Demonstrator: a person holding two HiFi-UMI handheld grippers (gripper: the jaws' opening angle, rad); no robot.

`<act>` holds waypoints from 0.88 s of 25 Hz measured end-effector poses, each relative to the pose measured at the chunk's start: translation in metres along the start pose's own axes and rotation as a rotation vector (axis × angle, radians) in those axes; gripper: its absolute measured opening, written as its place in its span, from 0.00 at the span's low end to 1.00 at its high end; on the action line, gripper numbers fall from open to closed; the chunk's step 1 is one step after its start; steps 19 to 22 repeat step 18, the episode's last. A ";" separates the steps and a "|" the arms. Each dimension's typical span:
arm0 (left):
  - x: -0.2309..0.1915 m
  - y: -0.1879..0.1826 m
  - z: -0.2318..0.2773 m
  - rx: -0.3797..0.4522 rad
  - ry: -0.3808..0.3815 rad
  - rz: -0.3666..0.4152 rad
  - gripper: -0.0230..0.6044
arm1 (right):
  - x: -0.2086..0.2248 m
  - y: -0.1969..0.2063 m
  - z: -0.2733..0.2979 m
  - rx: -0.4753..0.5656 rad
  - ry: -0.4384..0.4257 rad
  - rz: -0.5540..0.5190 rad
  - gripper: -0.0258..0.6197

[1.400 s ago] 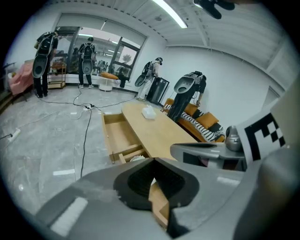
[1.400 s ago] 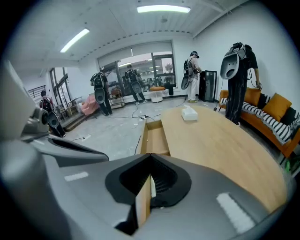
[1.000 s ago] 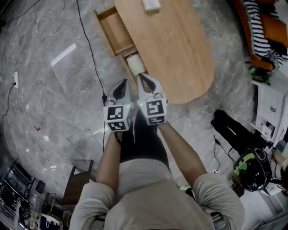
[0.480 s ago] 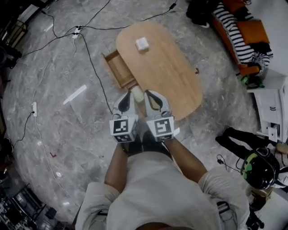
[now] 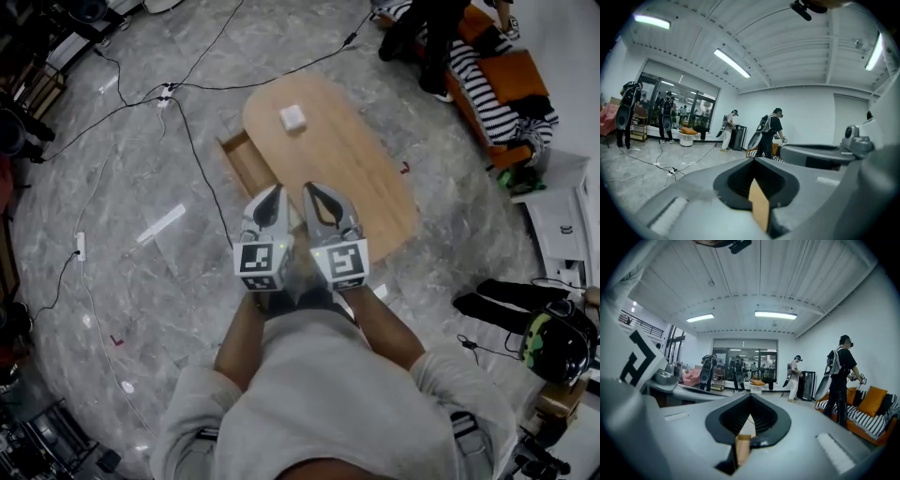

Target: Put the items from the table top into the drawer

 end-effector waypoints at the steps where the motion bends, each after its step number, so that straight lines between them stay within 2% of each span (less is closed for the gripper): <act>1: 0.000 -0.002 0.000 0.003 0.001 0.003 0.07 | 0.000 -0.001 0.000 -0.007 -0.002 -0.002 0.05; 22: -0.014 -0.019 -0.008 0.034 0.016 0.013 0.07 | -0.011 -0.008 0.009 0.053 -0.040 -0.002 0.05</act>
Point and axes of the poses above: the fingertips, and each gripper's own axes: z forward along the fingers, x to its right, y out of its underside, the point moved 9 cm from there along -z, backward along the fingers, and after that the axes turned 2 degrees about -x, right-handed, at the moved point
